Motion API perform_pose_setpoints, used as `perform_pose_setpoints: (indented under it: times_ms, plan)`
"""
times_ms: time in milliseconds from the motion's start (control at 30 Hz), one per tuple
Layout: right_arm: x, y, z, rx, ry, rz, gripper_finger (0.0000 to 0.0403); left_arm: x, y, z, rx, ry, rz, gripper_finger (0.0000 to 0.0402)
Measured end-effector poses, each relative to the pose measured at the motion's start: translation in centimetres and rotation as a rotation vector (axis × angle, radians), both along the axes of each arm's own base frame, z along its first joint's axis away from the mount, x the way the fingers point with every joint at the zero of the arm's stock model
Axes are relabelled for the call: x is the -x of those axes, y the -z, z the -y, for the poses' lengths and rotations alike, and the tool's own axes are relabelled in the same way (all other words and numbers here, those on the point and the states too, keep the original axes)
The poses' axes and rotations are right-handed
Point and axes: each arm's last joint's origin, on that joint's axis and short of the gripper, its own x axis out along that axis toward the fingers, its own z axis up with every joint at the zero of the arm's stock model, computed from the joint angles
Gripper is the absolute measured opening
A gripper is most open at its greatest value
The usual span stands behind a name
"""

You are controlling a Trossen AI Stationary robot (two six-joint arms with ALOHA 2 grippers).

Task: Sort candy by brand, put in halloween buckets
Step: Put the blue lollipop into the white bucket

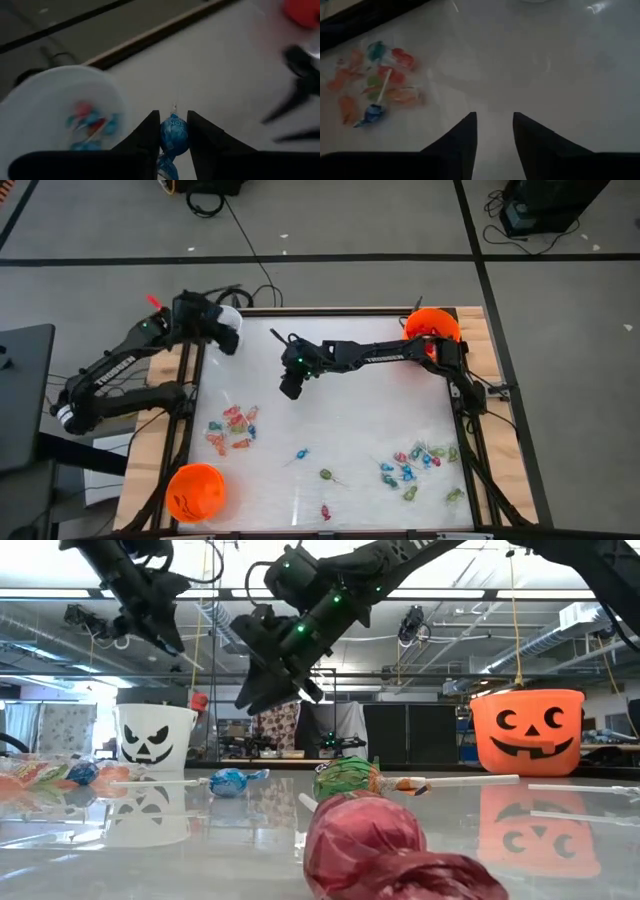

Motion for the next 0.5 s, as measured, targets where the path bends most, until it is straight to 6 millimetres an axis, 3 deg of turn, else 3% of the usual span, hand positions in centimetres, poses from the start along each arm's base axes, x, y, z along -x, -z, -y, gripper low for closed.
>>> perform_pose_setpoints:
  times_ms: [267, 500]
  plan:
    - [0.0, 0.0, 0.0, -0.036, -0.037, 0.000, 0.0138, 2.1, 1.2, -3.6, 0.100, -0.290, -0.047, 0.0084]
    - [0.1, 0.1, -0.1, -0.056, -0.067, -0.006, 0.0138, 1.5, 1.8, -5.3, 0.120, -0.366, 0.001, 0.0084]
